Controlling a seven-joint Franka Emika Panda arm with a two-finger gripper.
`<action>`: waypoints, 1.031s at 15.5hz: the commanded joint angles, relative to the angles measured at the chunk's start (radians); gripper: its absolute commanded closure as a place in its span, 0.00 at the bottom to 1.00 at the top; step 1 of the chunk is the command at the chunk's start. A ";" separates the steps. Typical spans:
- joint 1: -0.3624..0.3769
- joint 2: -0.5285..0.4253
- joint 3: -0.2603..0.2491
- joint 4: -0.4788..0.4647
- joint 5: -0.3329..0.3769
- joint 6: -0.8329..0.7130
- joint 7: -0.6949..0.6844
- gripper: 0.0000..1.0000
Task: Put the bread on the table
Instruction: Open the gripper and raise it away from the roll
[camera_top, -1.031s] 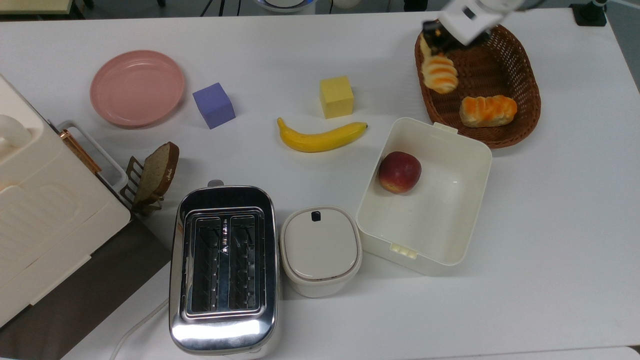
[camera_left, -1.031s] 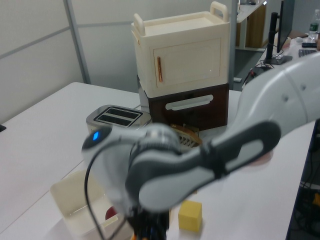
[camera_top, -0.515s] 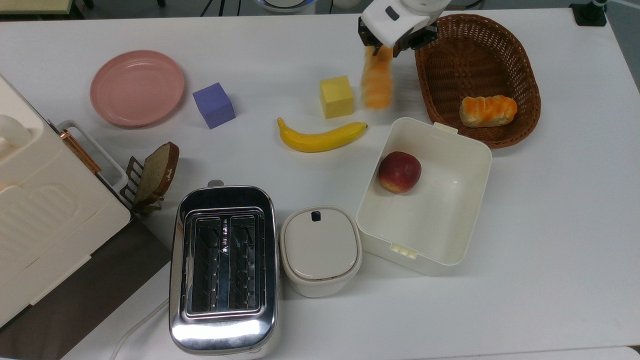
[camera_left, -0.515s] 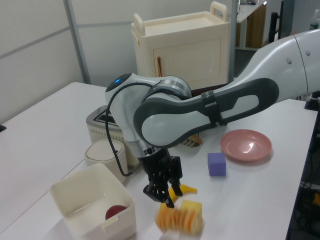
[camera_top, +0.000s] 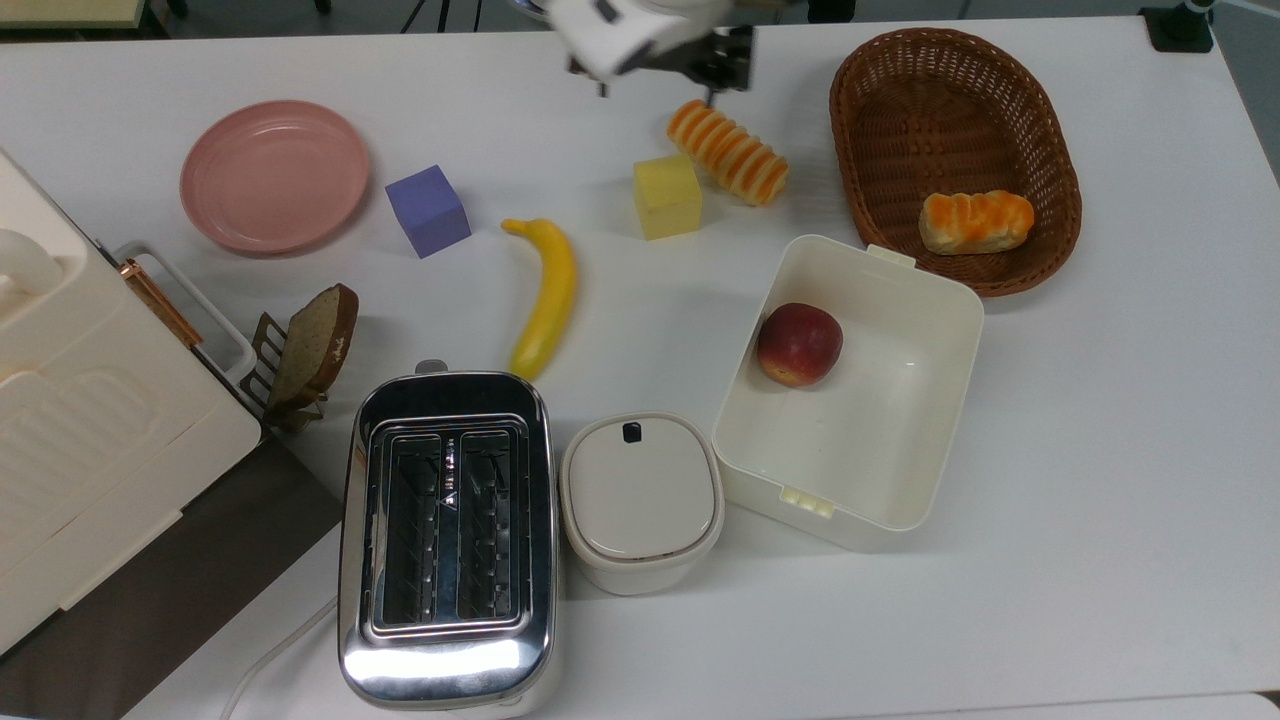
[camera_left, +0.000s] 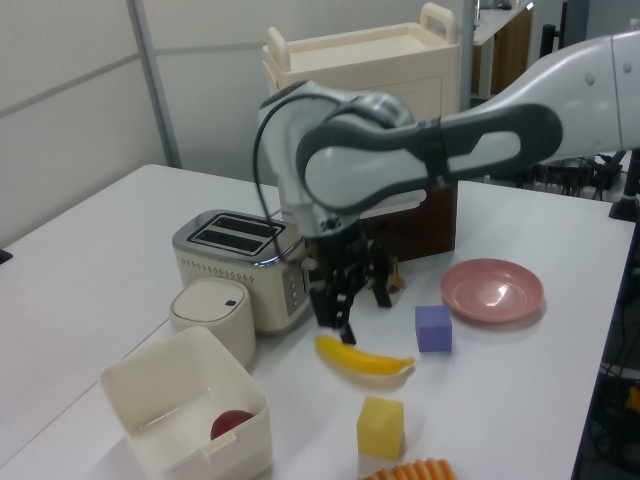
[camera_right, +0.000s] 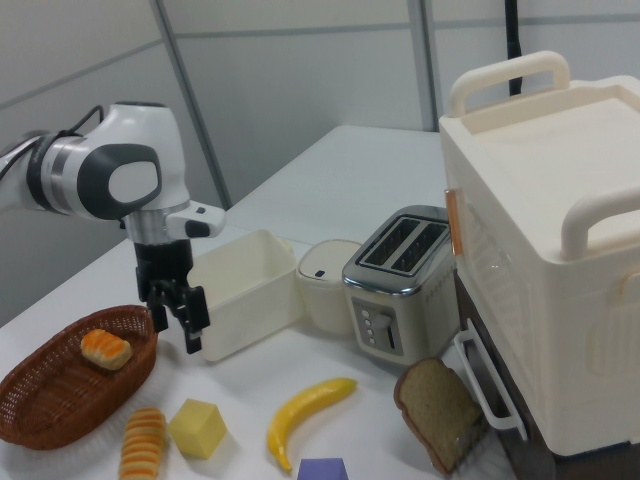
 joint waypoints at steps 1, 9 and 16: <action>-0.059 -0.072 0.004 -0.017 -0.039 -0.024 -0.047 0.00; -0.177 -0.077 0.004 0.025 -0.031 0.026 -0.056 0.00; -0.233 -0.075 0.004 0.026 -0.022 0.077 -0.142 0.00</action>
